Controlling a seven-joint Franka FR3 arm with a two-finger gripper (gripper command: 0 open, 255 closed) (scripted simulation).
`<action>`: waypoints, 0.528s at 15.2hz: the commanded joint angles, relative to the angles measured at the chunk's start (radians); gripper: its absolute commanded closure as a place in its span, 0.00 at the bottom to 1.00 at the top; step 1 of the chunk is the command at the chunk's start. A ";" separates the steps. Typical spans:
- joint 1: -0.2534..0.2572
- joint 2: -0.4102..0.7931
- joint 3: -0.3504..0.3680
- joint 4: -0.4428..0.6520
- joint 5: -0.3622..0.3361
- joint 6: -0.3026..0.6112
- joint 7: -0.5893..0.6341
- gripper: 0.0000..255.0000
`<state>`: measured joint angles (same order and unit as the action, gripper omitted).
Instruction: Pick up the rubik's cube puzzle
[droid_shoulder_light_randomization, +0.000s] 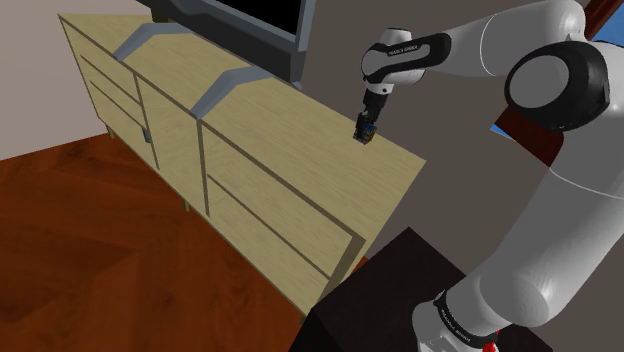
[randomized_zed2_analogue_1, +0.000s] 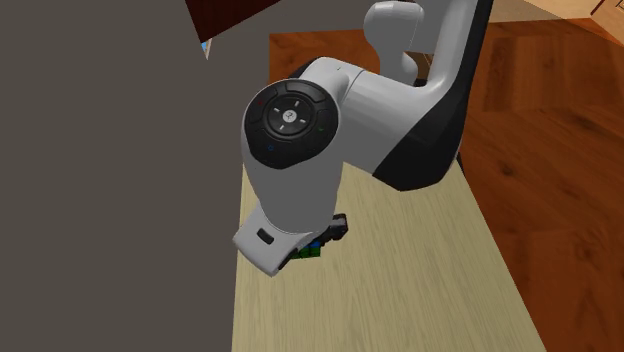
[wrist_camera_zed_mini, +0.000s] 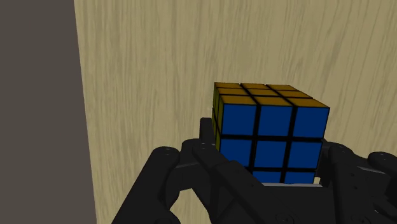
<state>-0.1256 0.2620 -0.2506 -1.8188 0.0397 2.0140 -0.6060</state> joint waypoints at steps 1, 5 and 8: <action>0.001 -0.009 0.000 0.017 -0.003 -0.025 0.002 1.00; 0.002 -0.025 -0.002 0.050 -0.007 -0.074 0.005 1.00; 0.002 -0.036 -0.003 0.077 -0.010 -0.111 0.006 1.00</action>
<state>-0.1234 0.2323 -0.2528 -1.7505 0.0310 1.9171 -0.6009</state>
